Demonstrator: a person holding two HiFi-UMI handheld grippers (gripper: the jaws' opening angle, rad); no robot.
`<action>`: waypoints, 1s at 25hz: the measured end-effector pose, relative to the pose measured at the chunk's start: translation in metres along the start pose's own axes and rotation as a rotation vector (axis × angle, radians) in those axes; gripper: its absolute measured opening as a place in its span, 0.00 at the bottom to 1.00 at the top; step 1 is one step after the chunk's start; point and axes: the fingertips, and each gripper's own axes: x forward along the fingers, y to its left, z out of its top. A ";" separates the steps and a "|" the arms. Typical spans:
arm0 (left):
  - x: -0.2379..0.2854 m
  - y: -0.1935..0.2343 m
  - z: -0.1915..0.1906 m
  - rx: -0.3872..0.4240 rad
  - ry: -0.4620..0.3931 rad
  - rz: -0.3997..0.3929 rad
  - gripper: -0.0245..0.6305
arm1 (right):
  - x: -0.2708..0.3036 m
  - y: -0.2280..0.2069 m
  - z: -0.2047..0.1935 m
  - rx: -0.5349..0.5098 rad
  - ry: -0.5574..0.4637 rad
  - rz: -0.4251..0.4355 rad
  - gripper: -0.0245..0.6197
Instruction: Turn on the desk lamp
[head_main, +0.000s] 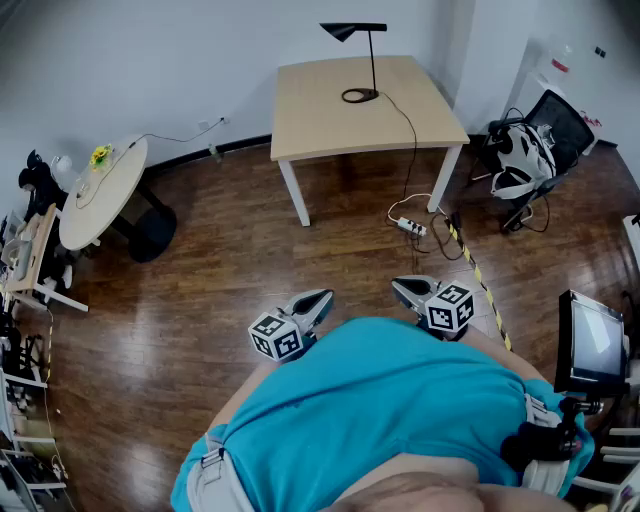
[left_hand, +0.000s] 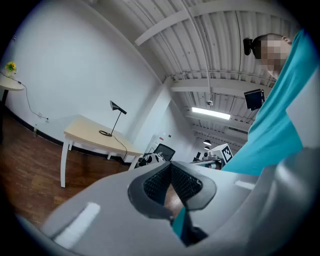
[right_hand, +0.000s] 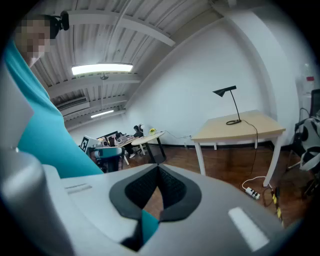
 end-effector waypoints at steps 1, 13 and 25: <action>-0.006 0.005 0.005 0.001 0.000 -0.002 0.04 | 0.007 0.004 0.004 0.001 0.000 -0.003 0.04; -0.083 0.060 0.010 -0.049 -0.040 -0.006 0.04 | 0.083 0.052 0.000 -0.022 0.055 -0.022 0.04; -0.005 0.100 0.006 -0.024 -0.016 0.094 0.04 | 0.098 -0.049 0.014 -0.023 0.033 0.085 0.04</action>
